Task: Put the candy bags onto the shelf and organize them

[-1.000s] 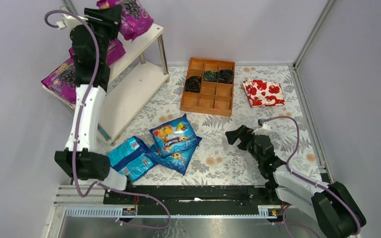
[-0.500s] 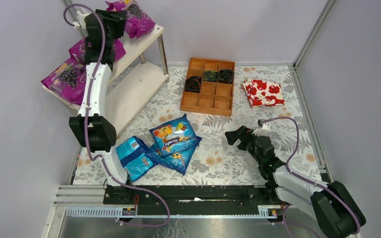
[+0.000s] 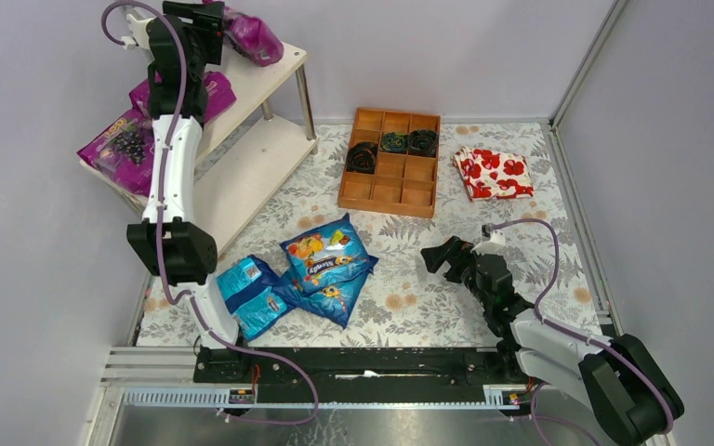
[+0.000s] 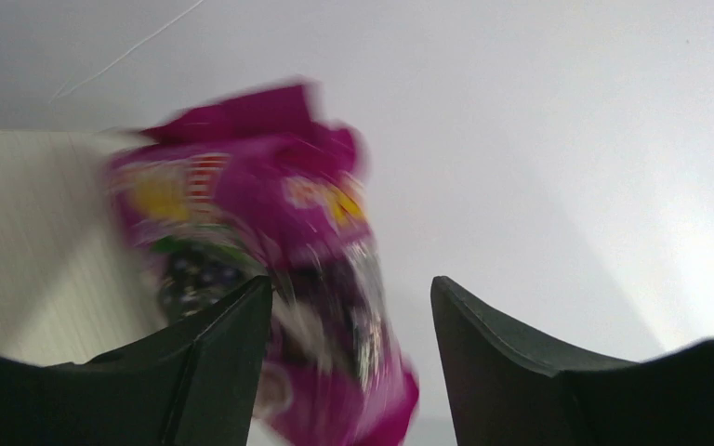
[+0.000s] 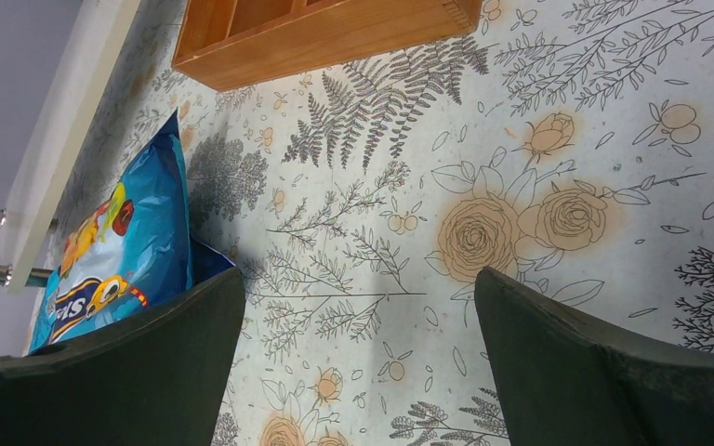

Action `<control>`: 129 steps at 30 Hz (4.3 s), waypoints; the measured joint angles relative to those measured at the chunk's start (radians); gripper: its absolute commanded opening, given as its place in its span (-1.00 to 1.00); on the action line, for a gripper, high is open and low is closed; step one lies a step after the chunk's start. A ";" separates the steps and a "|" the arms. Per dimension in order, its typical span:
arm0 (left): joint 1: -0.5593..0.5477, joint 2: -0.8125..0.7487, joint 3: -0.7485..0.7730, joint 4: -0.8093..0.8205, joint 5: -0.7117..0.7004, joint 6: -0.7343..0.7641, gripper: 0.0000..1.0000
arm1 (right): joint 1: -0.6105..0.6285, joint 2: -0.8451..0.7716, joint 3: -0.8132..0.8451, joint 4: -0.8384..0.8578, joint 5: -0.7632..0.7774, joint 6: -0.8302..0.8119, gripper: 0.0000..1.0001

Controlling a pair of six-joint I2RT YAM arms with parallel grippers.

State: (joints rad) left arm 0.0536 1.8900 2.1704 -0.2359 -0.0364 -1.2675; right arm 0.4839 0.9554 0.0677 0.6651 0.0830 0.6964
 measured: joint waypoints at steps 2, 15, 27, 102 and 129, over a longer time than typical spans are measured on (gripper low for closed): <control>0.001 0.000 0.007 0.001 -0.004 0.002 0.40 | 0.000 0.003 0.000 0.000 -0.002 0.000 1.00; 0.013 -0.065 -0.011 0.014 -0.060 0.093 0.43 | 0.000 0.009 0.000 0.000 -0.017 0.000 1.00; -0.022 -0.083 0.033 0.376 0.150 0.289 0.41 | 0.000 0.035 0.000 0.008 -0.022 0.000 1.00; -0.309 0.149 0.064 0.281 -0.336 1.294 -0.96 | 0.000 0.057 0.002 0.029 -0.025 0.005 1.00; -0.114 -0.066 -0.034 0.201 -0.036 0.888 0.44 | 0.000 0.060 0.002 0.030 -0.026 0.005 1.00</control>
State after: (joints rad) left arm -0.0605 1.8240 2.1361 -0.0349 -0.0727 -0.3798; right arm 0.4839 1.0149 0.0700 0.6949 0.0570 0.7013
